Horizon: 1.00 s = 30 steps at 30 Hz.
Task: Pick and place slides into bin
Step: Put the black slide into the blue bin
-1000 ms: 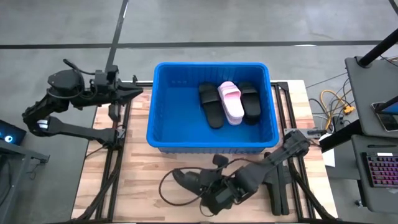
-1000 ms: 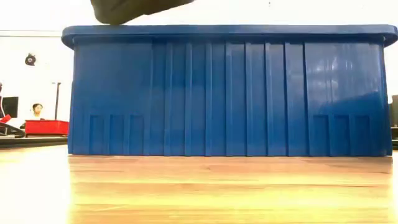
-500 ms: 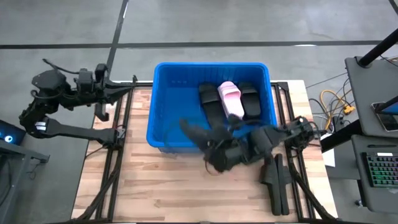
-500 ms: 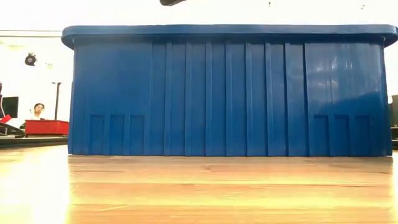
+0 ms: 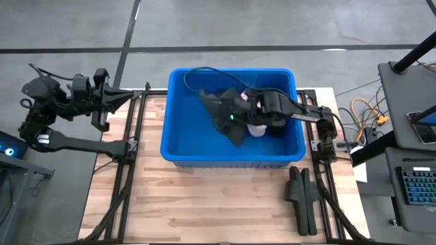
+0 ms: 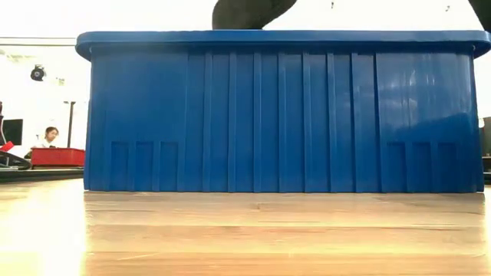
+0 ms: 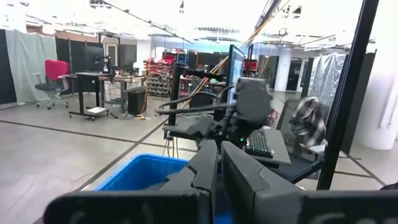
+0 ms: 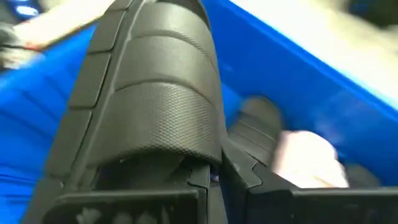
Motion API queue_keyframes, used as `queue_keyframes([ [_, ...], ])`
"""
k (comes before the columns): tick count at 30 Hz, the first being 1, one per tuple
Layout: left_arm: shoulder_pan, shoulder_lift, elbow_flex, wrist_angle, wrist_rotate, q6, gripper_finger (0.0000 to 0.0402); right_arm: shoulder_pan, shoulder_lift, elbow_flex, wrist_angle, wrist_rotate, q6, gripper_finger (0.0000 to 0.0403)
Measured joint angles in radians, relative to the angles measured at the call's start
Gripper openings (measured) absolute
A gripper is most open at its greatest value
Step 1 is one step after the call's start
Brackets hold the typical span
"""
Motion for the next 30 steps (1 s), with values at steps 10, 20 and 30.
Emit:
queue_keyframes([
  [10, 0.000, -0.010, 0.000, 0.000, 0.000, 0.000, 0.0008, -0.095, -0.006, 0.010, 0.657, -0.455, -0.321, 0.0009],
  [20, 0.000, -0.028, 0.000, 0.000, -0.060, 0.004, 0.0008, -0.164, -0.024, 0.011, 0.646, -0.197, -0.322, 0.0009],
  [30, 0.000, -0.056, 0.000, 0.002, -0.091, 0.004, 0.0008, -0.167, -0.049, 0.013, 0.278, 0.016, -0.350, 0.0009],
])
